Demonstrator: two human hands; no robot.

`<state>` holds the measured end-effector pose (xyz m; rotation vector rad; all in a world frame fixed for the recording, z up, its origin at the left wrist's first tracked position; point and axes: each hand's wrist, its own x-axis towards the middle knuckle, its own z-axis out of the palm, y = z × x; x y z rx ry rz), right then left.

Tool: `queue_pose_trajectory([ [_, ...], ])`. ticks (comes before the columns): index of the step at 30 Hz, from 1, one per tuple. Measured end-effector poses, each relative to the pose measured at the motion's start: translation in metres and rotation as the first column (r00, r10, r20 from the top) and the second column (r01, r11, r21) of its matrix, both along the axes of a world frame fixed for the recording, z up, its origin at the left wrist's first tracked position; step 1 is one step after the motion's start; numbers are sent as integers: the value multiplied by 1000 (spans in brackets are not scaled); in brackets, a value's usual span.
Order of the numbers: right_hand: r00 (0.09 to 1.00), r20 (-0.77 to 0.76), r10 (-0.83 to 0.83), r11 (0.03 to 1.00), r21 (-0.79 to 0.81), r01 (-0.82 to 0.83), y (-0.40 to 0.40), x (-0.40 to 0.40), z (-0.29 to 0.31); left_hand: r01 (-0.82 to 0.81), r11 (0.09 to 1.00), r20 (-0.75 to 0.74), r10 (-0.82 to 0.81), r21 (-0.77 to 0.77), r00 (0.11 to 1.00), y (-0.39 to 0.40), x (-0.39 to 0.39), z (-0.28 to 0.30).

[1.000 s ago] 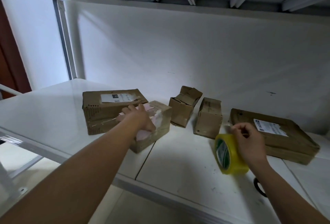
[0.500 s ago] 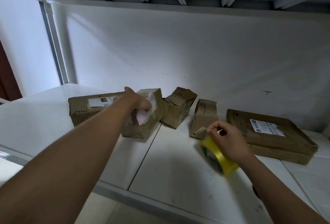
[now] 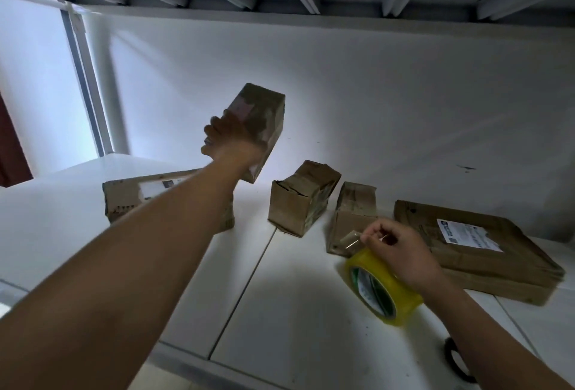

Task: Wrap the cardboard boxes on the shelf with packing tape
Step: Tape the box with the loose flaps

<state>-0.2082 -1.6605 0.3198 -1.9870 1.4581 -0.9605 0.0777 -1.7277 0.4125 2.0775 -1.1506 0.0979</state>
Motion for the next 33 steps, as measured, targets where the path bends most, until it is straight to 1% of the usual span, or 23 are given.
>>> queue_pose_trajectory([
  [1,1000,-6,7,1000,2,-7,0,-1,0,20,1000,23,-20,12,1000,-8,-2,-10],
  [2,1000,-17,12,1000,2,-12,0,-1,-1,70,993,33,-73,93,997,-15,-5,-19],
  [3,999,-27,19,1000,1,-19,0,-1,-1,150,962,4,-155,229,988,-22,-6,-27],
  [4,999,-36,29,1000,-4,-29,0,1,-1,274,882,-88,-260,383,961,-28,-7,-33],
  [5,998,-40,39,999,-14,-40,-1,2,-1,407,774,-224,-340,486,913,-33,-8,-40],
  [6,998,-43,49,998,-24,-50,-1,3,-2,506,680,-339,-376,531,862,-34,-10,-47],
  [7,997,-50,56,998,-32,-57,-2,3,-1,570,627,-416,-393,531,820,-32,-13,-53],
  [8,996,-59,60,998,-32,-62,-2,3,-1,593,624,-429,-413,509,803,-31,-15,-60],
  [9,996,-65,64,997,-28,-66,-1,3,-1,590,651,-391,-443,478,806,-31,-14,-68],
  [11,996,-60,68,997,-20,-69,-2,3,0,517,701,-212,-479,491,852,-28,-11,-80],
  [14,997,-65,48,999,-12,-48,-1,5,1,469,701,-64,-521,538,851,-21,-1,-85],
  [16,997,-62,50,999,-7,-51,0,6,2,411,717,79,-542,563,837,-16,11,-82],
  [18,996,-67,60,998,0,-60,1,9,4,349,787,185,-495,509,849,-7,27,-74],
  [20,995,-67,67,998,2,-67,3,11,5,308,865,219,-415,395,883,7,47,-63],
  [21,995,-66,72,997,3,-72,4,12,5,276,887,222,-373,370,901,14,60,-58],
  [23,995,-61,78,997,3,-78,5,13,5,186,868,194,-303,459,933,31,87,-55],
  [24,995,-59,75,997,4,-75,5,14,6,123,827,181,-262,549,948,41,102,-57],
  [26,997,-52,59,998,17,-59,3,14,6,-51,716,250,-175,697,952,62,128,-67],
  [27,998,-52,47,999,25,-45,2,14,6,-121,681,306,-158,722,939,70,140,-73],
  [28,998,-57,32,999,31,-30,0,13,5,-156,681,356,-164,716,920,76,148,-79],
  [29,998,-63,17,999,34,-15,-2,13,5,-159,708,396,-184,688,899,79,155,-84],
  [31,998,-68,-6,999,37,8,-5,12,3,-108,778,448,-237,619,862,81,165,-86],
  [33,997,-73,-16,999,36,19,-6,13,3,-60,808,477,-284,586,832,85,169,-82],
])
